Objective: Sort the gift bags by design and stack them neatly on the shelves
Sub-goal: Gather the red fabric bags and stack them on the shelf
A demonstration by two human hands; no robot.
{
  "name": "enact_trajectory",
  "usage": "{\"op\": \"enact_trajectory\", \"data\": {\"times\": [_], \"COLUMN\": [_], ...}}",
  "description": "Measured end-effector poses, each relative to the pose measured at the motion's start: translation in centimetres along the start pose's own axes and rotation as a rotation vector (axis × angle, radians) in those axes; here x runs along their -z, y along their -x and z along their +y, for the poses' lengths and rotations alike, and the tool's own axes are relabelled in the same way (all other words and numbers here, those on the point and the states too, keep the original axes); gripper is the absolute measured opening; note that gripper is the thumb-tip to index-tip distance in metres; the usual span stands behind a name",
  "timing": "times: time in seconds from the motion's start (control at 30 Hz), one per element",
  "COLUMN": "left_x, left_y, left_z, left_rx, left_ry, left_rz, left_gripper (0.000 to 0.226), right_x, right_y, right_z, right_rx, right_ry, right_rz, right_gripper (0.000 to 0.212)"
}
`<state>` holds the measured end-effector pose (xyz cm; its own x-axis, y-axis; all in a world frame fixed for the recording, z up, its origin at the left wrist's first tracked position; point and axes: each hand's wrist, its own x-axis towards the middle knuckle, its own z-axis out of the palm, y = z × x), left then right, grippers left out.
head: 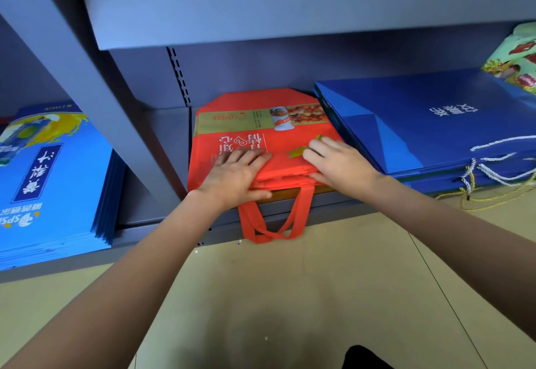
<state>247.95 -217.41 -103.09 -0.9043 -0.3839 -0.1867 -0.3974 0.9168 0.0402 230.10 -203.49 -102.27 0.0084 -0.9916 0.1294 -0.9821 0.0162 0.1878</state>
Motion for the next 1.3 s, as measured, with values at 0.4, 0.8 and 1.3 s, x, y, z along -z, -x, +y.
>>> {"op": "enact_trajectory", "data": {"times": [0.4,0.8,1.3], "left_x": [1.1,2.9,0.7], "left_y": [-0.3,0.2,0.2], "left_z": [-1.5,-1.2,-0.5], "left_rx": [0.129,0.218,0.189], "left_ry": [0.069,0.072,-0.065], "left_rz": [0.066,0.292,0.284], "left_gripper": [0.066,0.048,0.051], "right_x": [1.2,3.2,1.2], "right_y": [0.3,-0.8,0.1], "right_z": [3.8,4.2,2.8], "right_rx": [-0.182,-0.254,-0.176], "right_ry": [-0.198,-0.227,-0.277], "right_rz": [-0.151,0.111,-0.123], "right_gripper": [0.049,0.042,0.059]}}
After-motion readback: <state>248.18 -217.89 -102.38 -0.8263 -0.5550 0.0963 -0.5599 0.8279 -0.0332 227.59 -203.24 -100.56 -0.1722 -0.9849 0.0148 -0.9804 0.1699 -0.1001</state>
